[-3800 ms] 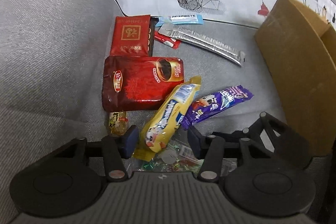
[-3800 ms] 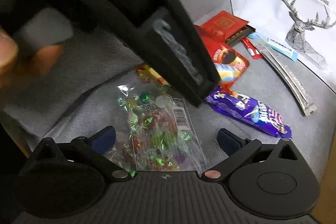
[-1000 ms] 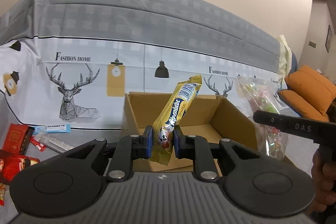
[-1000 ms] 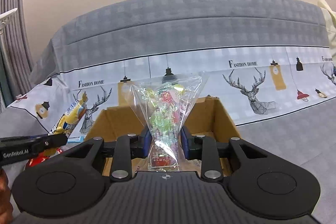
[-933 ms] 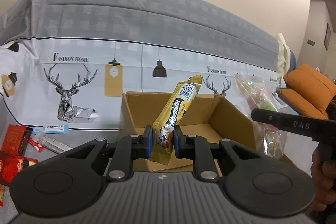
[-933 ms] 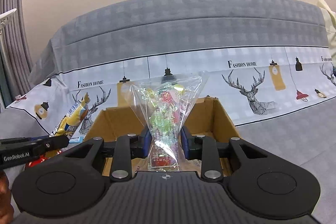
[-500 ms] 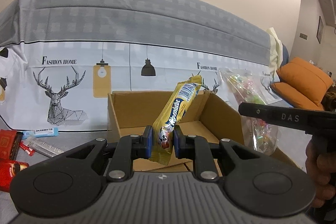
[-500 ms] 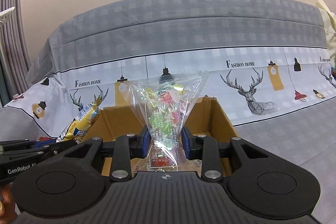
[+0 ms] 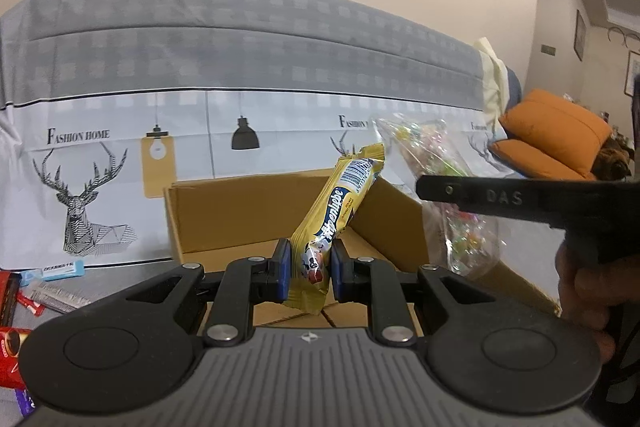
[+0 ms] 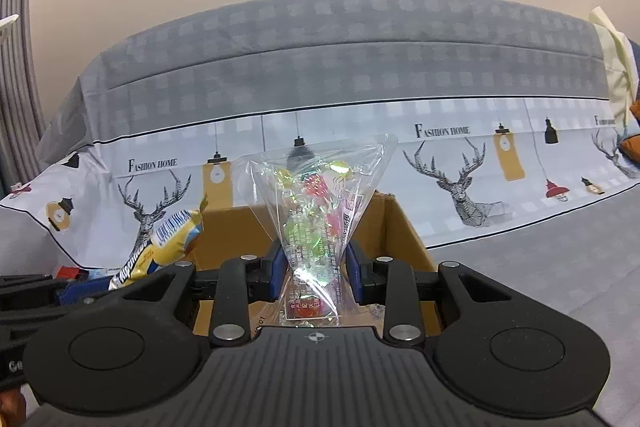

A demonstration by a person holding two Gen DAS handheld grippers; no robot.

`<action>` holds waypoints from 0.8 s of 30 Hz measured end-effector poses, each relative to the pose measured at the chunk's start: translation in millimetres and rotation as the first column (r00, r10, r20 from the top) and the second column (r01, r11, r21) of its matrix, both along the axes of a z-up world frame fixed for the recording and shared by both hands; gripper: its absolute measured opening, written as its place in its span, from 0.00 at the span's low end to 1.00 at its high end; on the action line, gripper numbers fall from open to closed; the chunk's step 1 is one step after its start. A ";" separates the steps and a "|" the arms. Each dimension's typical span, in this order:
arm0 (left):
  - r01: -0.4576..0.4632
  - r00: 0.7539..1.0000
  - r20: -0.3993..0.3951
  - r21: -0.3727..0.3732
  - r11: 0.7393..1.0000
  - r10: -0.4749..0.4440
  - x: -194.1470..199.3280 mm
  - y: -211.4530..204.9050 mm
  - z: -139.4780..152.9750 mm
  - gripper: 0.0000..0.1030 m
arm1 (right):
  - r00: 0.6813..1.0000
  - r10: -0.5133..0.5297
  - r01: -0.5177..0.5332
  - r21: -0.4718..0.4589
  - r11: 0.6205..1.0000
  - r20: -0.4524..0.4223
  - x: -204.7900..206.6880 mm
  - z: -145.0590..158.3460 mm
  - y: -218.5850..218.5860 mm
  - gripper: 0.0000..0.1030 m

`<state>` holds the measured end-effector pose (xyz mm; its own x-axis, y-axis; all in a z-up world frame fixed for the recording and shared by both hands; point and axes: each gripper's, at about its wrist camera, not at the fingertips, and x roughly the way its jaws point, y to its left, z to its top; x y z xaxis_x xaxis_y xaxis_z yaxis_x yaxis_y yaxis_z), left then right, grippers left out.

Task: Organize snacks
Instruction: 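Carry the yellow bar and candy bag over the cardboard box with both tools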

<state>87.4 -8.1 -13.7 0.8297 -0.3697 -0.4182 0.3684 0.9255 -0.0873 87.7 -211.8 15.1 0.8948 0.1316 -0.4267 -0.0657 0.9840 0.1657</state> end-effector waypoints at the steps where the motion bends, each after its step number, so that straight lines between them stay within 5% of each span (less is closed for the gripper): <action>1: 0.005 1.000 0.001 0.003 1.000 -0.005 -0.3 -1.2 -0.5 0.21 | 1.000 -0.003 0.003 0.000 1.000 0.000 0.1 -0.2 -0.1 0.32; 24: 0.044 0.999 -0.011 0.020 0.999 -0.044 0.9 -10.0 -7.2 0.21 | 1.000 -0.010 0.010 -0.014 1.000 -0.019 4.2 -1.6 3.1 0.37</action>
<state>88.4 -18.1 -21.0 0.8085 -0.3971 -0.4342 0.4078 0.9101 -0.0730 91.9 -208.7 13.5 0.8875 0.1165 -0.4459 -0.0528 0.9868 0.1528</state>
